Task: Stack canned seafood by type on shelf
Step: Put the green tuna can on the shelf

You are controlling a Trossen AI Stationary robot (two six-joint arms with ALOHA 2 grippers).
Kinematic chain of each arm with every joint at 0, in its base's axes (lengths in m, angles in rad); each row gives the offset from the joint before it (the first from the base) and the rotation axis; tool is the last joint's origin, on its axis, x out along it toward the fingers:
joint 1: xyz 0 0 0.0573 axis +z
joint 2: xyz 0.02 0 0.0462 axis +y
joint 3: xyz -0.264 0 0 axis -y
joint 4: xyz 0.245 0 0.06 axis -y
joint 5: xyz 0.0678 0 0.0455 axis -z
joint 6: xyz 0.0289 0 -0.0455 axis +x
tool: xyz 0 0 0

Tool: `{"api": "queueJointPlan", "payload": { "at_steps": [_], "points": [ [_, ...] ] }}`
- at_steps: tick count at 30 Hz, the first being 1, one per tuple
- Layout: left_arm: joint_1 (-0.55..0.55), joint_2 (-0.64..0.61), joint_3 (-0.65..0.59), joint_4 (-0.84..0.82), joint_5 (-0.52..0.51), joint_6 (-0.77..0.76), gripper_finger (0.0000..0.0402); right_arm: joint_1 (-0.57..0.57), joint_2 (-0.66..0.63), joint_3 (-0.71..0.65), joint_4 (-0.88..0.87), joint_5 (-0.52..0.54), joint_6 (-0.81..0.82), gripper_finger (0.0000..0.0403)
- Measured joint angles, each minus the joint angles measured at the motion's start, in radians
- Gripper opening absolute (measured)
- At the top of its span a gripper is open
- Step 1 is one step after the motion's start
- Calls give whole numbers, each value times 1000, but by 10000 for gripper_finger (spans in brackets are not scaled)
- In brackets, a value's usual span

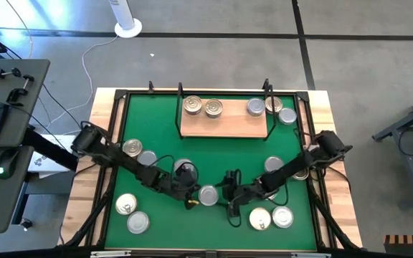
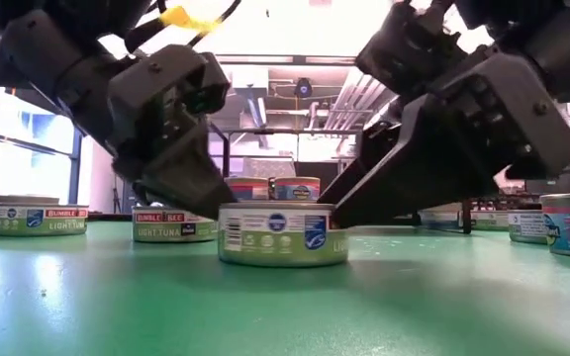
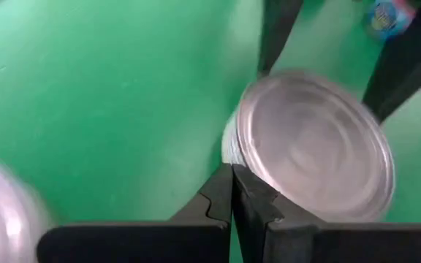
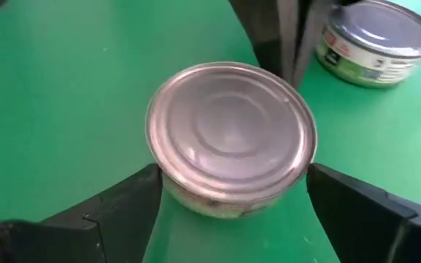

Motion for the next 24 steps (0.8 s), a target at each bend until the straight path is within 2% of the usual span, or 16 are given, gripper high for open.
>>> {"api": "queueJointPlan", "payload": {
  "at_steps": [4, 9, 13, 16, 19, 24],
  "points": [
    [1, 36, 4, 77, -26, 11, 0, -2, 69, 79, -8, -43, -27, 330],
    [7, 38, 5, 123, -28, 42, 0, -5, 143, 195, -111, -47, -35, 331],
    [8, -12, 34, 43, -15, 96, 0, -6, 155, 263, -240, -44, -8, 330],
    [-5, -83, 78, -85, -22, 128, 0, -7, 142, 269, -289, -37, 25, 330],
    [-42, -143, 109, -250, -34, 130, 0, -2, 122, 208, -216, -17, 25, 331],
    [-139, -215, 116, -400, -66, 48, 0, 8, 117, 90, 10, -33, 64, 330]
  ]
}}
